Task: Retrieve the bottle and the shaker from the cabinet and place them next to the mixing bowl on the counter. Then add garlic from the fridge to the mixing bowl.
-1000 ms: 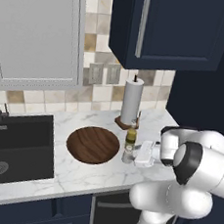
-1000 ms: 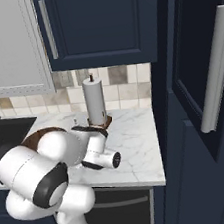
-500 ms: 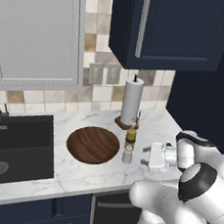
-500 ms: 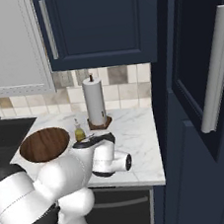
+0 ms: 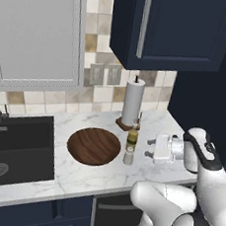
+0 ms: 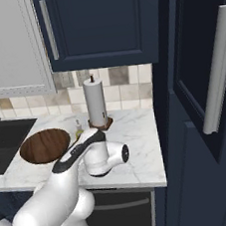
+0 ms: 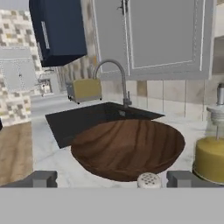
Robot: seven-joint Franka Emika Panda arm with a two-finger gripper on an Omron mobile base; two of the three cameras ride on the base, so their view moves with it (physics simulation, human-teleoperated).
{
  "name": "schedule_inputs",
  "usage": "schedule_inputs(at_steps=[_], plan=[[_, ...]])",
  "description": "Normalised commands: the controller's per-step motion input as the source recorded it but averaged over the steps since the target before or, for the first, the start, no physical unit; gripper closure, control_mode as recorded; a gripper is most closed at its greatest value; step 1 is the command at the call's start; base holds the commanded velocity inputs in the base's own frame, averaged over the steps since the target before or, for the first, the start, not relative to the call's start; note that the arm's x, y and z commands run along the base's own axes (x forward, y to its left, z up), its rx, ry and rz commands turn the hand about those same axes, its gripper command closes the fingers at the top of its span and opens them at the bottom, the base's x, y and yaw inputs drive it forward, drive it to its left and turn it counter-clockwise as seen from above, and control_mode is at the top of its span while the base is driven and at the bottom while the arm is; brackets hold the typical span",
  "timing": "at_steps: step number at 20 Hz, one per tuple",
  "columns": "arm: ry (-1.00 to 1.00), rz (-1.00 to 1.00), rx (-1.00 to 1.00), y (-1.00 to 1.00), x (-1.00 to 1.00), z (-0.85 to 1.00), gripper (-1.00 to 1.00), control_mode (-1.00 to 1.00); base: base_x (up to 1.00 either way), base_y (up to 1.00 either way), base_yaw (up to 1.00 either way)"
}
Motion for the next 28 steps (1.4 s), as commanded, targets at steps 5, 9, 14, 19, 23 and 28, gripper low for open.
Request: schedule_inputs(at_steps=[5, 9, 14, 19, 23, 28], plan=[[0.31, -0.23, -0.01, 0.15, -0.08, 0.44, -1.0, -1.0, 0.0, 0.0, 0.0], [0.35, -0.37, -0.04, 0.27, -0.01, 0.26, -1.0, -1.0, 0.0, 0.0, 0.0], [0.35, -0.35, -0.08, 0.43, -0.13, 0.3, -1.0, -1.0, 0.0, 0.0, 0.0], [0.22, -0.21, -0.12, 0.36, -0.23, 0.42, -1.0, -1.0, 0.0, 0.0, 0.0], [0.03, -0.04, -0.17, 0.23, -0.16, 0.34, -1.0, -1.0, 0.0, 0.0, 0.0], [-0.14, 0.0, -0.16, 0.27, -0.61, 0.52, -1.0, -1.0, 0.0, 0.0, 0.0]])
